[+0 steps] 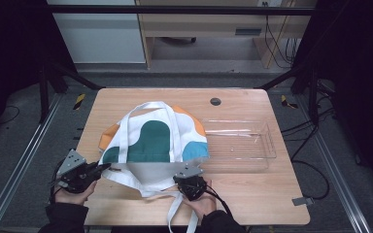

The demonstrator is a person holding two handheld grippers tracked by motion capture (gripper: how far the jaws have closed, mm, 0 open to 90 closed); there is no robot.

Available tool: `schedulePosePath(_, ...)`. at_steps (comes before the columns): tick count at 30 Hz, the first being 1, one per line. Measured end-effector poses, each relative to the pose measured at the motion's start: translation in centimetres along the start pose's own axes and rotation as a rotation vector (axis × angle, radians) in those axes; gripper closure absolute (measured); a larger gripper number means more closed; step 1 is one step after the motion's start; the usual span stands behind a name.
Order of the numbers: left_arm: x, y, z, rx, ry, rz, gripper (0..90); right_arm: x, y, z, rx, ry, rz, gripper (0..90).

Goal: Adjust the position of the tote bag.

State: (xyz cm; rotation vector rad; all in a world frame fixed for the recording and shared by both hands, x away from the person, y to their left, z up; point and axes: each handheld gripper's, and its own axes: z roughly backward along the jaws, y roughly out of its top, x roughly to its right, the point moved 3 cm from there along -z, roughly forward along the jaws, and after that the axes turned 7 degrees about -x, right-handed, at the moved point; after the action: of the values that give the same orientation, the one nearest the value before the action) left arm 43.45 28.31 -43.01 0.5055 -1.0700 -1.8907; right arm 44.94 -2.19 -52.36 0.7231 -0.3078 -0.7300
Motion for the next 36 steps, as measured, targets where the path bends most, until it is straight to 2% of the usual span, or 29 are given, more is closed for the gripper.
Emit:
schedulePosePath(10, 0.0, 0.3, 0.2, 0.023, 0.0, 0.009, 83.5, 0.0, -0.2, -0.1, -0.015, -0.003, -0.002, 90.0)
schedulePosePath(16, -0.1, 0.0, -0.1, 0.004, 0.008, 0.003, 81.8, -0.1, -0.1, -0.1, -0.021, -0.014, 0.003, 90.0)
schedulePosePath(21, 0.0, -0.1, -0.2, -0.009, 0.026, -0.01, 75.9, -0.3, 0.5, 0.4, 0.021, -0.014, 0.004, 90.0)
schedulePosePath(24, 0.1, -0.2, -0.2, -0.011, 0.051, -0.019, 71.4, -0.5, 1.7, 1.0, 0.073, 0.0, 0.002, 90.0)
schedulePosePath(29, -0.1, -0.5, -0.4, -0.023, 0.054, -0.018, 64.3, -0.6, 2.6, 1.3, 0.1, 0.004, -0.011, 90.0)
schedulePosePath(31, -0.1, -0.7, -0.4, -0.026, 0.053, -0.022, 63.0, -0.5, 3.1, 1.4, 0.12, 0.006, -0.027, 90.0)
schedulePosePath(32, -0.1, -0.8, -0.4, -0.03, 0.057, -0.031, 58.9, -0.3, 3.5, 1.5, 0.142, 0.011, -0.053, 90.0)
schedulePosePath(36, -0.2, -1.2, -0.4, -0.04, 0.069, -0.031, 49.5, -0.2, 4.1, 1.5, 0.163, 0.004, -0.068, 90.0)
